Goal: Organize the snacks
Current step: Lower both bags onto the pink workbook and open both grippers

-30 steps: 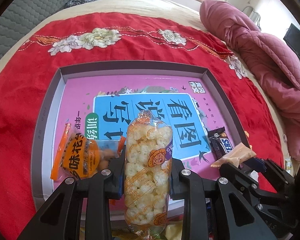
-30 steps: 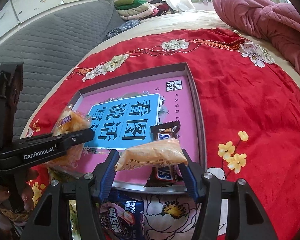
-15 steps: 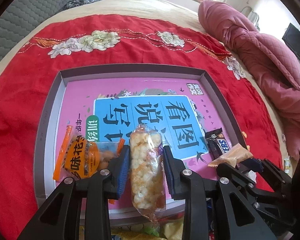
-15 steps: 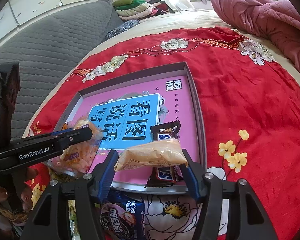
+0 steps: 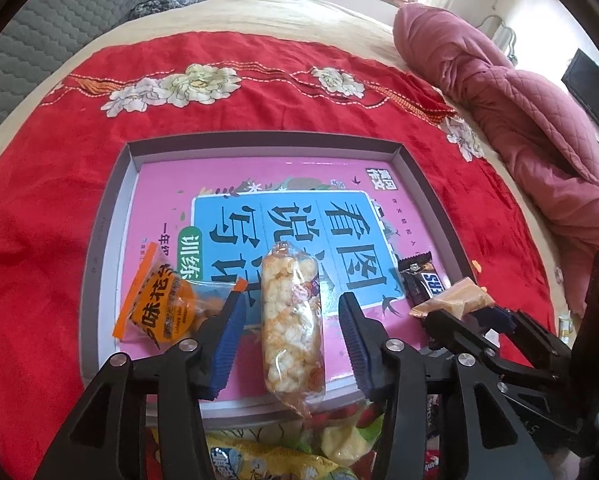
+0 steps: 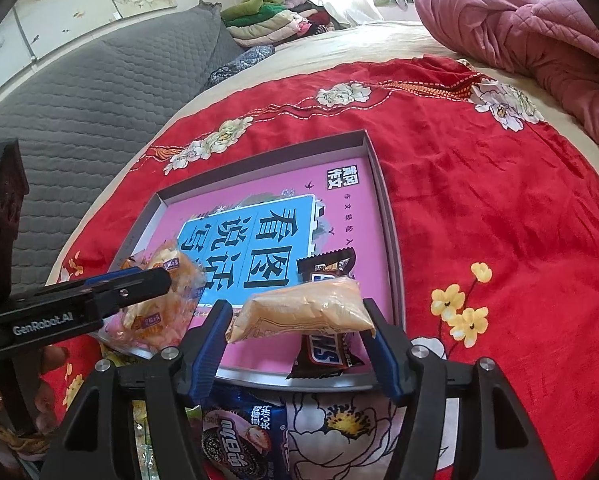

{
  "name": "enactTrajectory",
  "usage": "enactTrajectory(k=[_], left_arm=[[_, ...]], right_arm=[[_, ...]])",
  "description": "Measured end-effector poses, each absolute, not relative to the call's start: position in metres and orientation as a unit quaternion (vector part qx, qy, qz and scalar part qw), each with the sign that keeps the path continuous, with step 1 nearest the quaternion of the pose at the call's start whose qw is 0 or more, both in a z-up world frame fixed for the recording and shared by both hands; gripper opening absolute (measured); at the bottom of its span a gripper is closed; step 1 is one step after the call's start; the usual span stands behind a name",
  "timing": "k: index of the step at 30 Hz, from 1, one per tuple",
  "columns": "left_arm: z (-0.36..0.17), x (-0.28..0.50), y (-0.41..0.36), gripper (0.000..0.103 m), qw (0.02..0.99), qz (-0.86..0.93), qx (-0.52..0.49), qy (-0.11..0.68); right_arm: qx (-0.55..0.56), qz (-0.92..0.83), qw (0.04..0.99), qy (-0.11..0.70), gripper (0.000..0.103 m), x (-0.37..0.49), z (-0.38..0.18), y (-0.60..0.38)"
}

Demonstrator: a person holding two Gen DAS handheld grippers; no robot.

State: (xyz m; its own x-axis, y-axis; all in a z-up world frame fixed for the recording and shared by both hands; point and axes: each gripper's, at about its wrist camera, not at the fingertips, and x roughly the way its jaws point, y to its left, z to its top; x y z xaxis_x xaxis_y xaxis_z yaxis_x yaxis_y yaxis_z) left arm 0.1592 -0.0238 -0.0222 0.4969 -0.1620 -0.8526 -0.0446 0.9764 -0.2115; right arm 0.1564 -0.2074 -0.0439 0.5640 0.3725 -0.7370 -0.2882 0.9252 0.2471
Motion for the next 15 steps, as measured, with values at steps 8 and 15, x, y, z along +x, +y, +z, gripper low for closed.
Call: enactTrajectory(k=[8,15], left_arm=[[-0.012,0.151,-0.024,0.061,0.862,-0.023,-0.085,0.498],[-0.005,0.144,-0.021,0.062,0.863,-0.019,-0.079,0.498]], right_arm=[[0.047,0.184,0.889,0.417,0.068,0.155,-0.04,-0.209],[0.042,0.185,0.893,0.408,0.073,0.153,-0.036,-0.209]])
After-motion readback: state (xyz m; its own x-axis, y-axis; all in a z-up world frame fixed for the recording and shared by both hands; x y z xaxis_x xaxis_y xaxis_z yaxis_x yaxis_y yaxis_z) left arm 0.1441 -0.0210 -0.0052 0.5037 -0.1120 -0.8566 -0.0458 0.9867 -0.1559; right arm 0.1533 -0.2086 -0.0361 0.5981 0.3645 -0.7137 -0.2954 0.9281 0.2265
